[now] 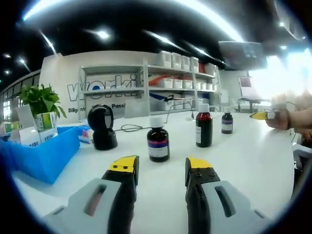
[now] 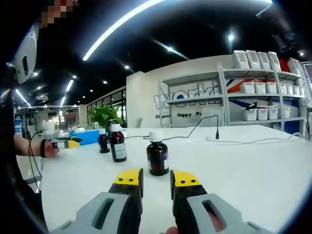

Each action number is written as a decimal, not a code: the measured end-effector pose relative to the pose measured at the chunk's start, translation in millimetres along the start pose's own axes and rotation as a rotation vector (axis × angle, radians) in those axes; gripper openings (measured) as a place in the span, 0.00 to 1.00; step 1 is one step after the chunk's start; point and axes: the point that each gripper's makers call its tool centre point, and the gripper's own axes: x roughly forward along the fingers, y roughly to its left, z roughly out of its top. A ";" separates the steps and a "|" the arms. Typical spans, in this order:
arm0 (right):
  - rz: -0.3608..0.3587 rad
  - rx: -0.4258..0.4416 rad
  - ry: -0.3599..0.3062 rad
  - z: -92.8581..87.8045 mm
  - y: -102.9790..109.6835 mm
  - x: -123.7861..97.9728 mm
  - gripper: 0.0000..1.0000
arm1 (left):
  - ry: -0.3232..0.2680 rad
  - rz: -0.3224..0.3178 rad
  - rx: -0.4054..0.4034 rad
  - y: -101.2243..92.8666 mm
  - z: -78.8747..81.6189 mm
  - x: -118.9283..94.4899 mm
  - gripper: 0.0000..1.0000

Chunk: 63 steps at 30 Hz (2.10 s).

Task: Rotate the medicine bottle to make it face forward pick up the medicine bottle inspect the drug traceability code place the medicine on the table

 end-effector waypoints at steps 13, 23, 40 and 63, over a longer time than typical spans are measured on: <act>0.011 -0.006 -0.011 1.1 -2.4 2.0 0.29 | 0.003 0.019 -0.012 2.7 -0.5 -0.3 0.31; 0.006 -0.037 0.019 -3.9 -1.9 3.7 0.30 | 0.002 0.014 0.002 1.8 -1.2 -0.8 0.31; 0.017 0.059 0.135 -2.5 24.3 -9.5 0.34 | 0.005 0.012 0.032 0.2 -1.5 -1.0 0.31; 0.141 -0.140 0.167 21.6 11.3 42.3 0.37 | -0.011 0.005 0.014 0.7 1.4 -1.4 0.30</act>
